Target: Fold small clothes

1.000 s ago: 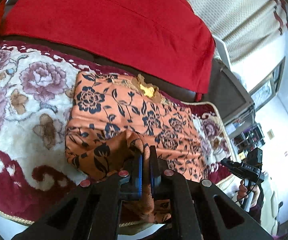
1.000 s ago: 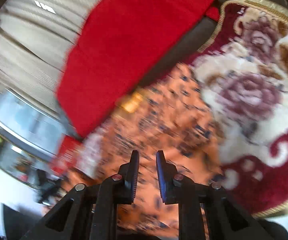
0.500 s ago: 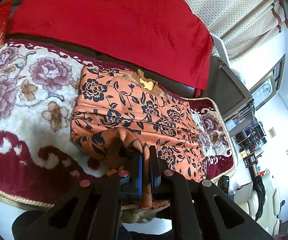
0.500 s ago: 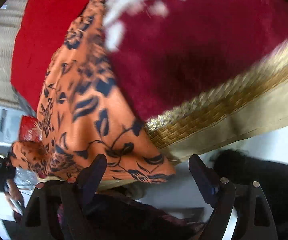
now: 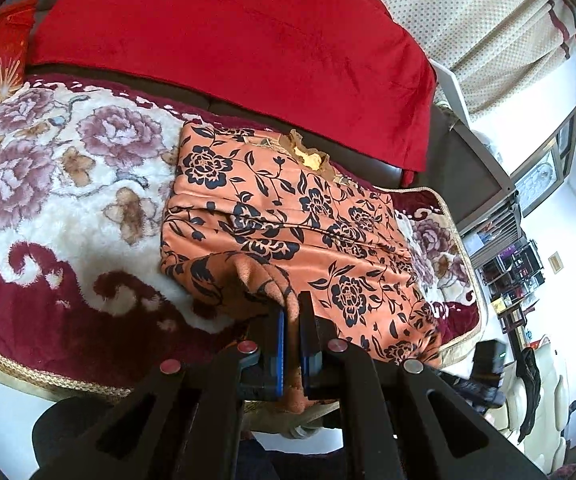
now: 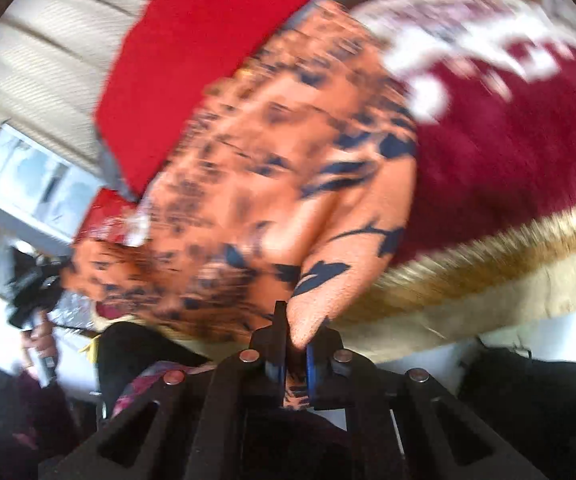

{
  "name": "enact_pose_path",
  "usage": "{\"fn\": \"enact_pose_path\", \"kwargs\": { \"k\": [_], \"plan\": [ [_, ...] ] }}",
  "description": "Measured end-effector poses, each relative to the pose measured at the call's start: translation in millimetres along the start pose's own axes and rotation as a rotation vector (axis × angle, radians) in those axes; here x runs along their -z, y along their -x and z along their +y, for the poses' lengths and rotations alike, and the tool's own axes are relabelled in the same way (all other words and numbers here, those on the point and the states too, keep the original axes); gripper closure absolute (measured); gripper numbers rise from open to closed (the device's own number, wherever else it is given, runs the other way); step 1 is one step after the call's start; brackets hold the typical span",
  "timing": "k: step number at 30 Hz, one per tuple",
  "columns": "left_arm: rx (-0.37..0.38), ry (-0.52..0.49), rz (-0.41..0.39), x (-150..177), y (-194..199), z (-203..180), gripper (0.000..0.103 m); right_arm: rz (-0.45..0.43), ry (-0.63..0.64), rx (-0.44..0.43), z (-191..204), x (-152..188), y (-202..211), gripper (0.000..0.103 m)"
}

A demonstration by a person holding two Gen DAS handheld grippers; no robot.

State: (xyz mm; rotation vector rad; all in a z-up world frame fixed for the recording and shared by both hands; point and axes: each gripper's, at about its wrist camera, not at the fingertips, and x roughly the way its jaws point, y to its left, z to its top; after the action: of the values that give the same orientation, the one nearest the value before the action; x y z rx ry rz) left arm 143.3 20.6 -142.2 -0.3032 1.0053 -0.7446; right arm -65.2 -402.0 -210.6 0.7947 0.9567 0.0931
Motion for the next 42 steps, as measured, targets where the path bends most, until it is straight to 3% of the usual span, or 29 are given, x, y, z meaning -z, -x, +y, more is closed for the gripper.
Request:
{"fn": "enact_pose_path", "kwargs": {
  "k": [4,9,14,18,22,24,27,30,32,33,35,37,39,40,42],
  "plan": [
    [0.011,0.005,-0.004,-17.8,-2.2,1.0,0.097,-0.088,0.032,-0.116,23.7,-31.2,18.8,0.096],
    [-0.001,0.008,-0.044,-72.2,-15.2,4.6,0.097,-0.211,0.051,-0.165,47.8,-90.5,40.6,0.096],
    [-0.029,0.064,-0.088,-137.6,-44.3,21.7,0.097,-0.327,-0.007,-0.136,46.4,-194.6,26.7,0.096],
    [-0.042,0.148,-0.107,-186.9,-89.1,47.4,0.097,-0.412,-0.114,-0.117,17.5,-267.2,-4.8,0.096],
    [-0.122,0.237,-0.075,-196.3,-143.1,78.7,0.097,-0.366,-0.234,-0.154,-15.9,-313.0,-56.1,0.093],
    [-0.120,0.274,-0.070,-193.9,-161.2,91.4,0.097,-0.303,-0.276,-0.152,-31.9,-322.6,-86.1,0.092],
    [-0.101,0.287,-0.155,-188.0,-166.5,101.5,0.095,-0.225,-0.350,-0.145,-51.5,-329.2,-112.5,0.091],
    [-0.064,0.305,-0.228,-188.0,-162.1,107.4,0.092,-0.240,-0.340,-0.185,-55.3,-332.7,-102.5,0.091],
    [-0.076,0.280,-0.224,-192.7,-160.8,102.8,0.083,-0.265,-0.327,-0.209,-57.8,-337.2,-91.1,0.091],
    [-0.070,0.277,-0.237,-195.3,-160.0,101.7,0.071,-0.271,-0.318,-0.220,-56.2,-336.8,-86.3,0.089],
    [-0.131,0.297,-0.353,-190.8,-145.3,103.7,0.025,-0.278,-0.286,-0.208,-49.8,-335.9,-76.3,0.088],
    [-0.151,0.316,-0.458,-186.8,-130.6,107.5,0.022,-0.284,-0.265,-0.199,-43.9,-334.0,-72.8,0.087],
    [-0.138,0.329,-0.465,-188.4,-121.7,111.4,0.022,-0.291,-0.273,-0.206,-42.6,-333.1,-72.5,0.081],
    [-0.147,0.331,-0.460,-187.9,-118.0,110.8,0.022,-0.301,-0.273,-0.210,-41.8,-332.1,-71.1,0.071],
    [-0.158,0.300,-0.462,-181.8,-111.1,101.4,0.022,-0.320,-0.286,-0.226,-40.1,-327.7,-69.3,0.019]
  ]
}}
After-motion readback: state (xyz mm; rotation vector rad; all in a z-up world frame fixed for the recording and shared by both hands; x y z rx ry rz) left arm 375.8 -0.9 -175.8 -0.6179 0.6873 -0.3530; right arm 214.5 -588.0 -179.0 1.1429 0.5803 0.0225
